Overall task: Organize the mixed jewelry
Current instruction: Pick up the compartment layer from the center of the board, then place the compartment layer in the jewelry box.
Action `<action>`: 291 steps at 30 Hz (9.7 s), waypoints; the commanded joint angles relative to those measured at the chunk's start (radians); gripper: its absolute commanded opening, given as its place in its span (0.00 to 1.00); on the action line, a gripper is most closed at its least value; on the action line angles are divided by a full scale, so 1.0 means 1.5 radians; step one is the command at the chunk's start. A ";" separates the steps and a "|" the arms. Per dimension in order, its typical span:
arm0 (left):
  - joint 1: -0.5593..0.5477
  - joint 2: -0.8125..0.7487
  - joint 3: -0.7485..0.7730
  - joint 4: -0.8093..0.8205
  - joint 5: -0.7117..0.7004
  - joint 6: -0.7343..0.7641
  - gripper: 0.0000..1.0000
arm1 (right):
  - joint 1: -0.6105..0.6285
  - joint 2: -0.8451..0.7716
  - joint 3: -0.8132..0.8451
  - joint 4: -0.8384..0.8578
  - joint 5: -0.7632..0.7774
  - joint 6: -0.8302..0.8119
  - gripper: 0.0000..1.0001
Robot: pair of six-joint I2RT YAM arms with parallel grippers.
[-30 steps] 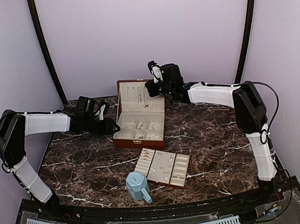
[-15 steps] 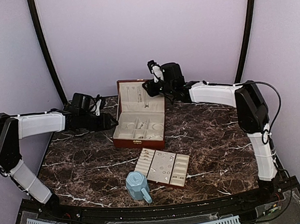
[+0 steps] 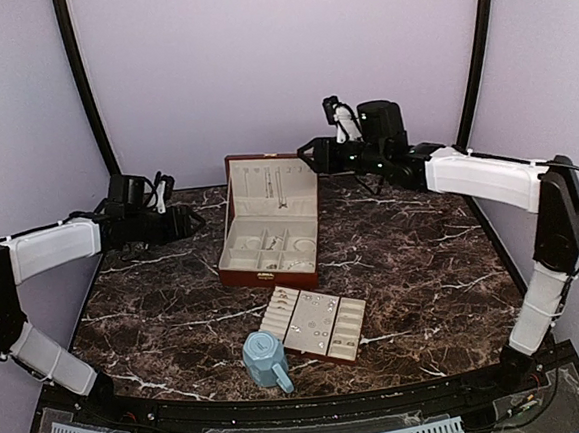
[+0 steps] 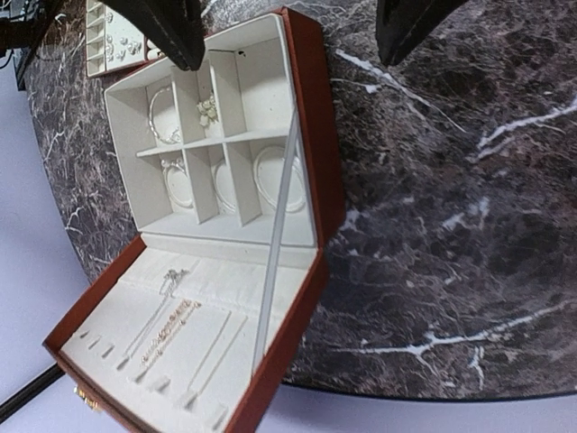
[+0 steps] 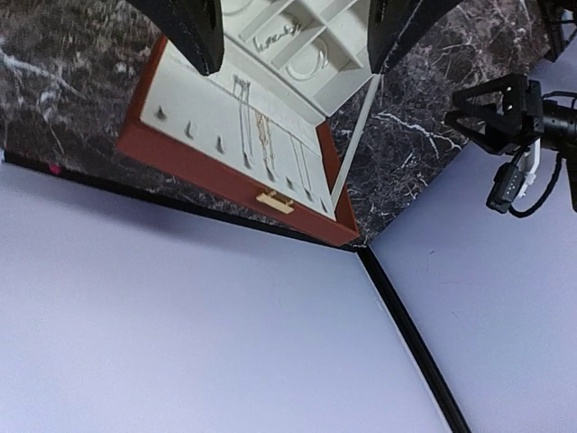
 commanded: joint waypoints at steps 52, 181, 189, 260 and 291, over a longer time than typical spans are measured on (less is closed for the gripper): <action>0.097 -0.137 -0.014 -0.004 -0.020 0.126 0.73 | 0.299 -0.165 -0.416 -0.369 0.163 0.718 0.17; 0.097 -0.142 -0.037 0.021 -0.023 0.116 0.74 | 0.017 -0.080 -0.057 -0.625 0.029 0.287 0.00; 0.093 -0.148 -0.035 0.016 -0.053 0.134 0.74 | 0.009 0.046 0.113 -0.678 0.050 0.303 0.00; 0.052 -0.157 -0.032 0.009 -0.123 0.173 0.77 | 0.065 0.303 0.474 -0.813 0.051 0.392 0.00; 0.052 -0.149 -0.033 0.009 -0.121 0.171 0.77 | 0.076 0.328 0.478 -0.796 0.074 0.447 0.00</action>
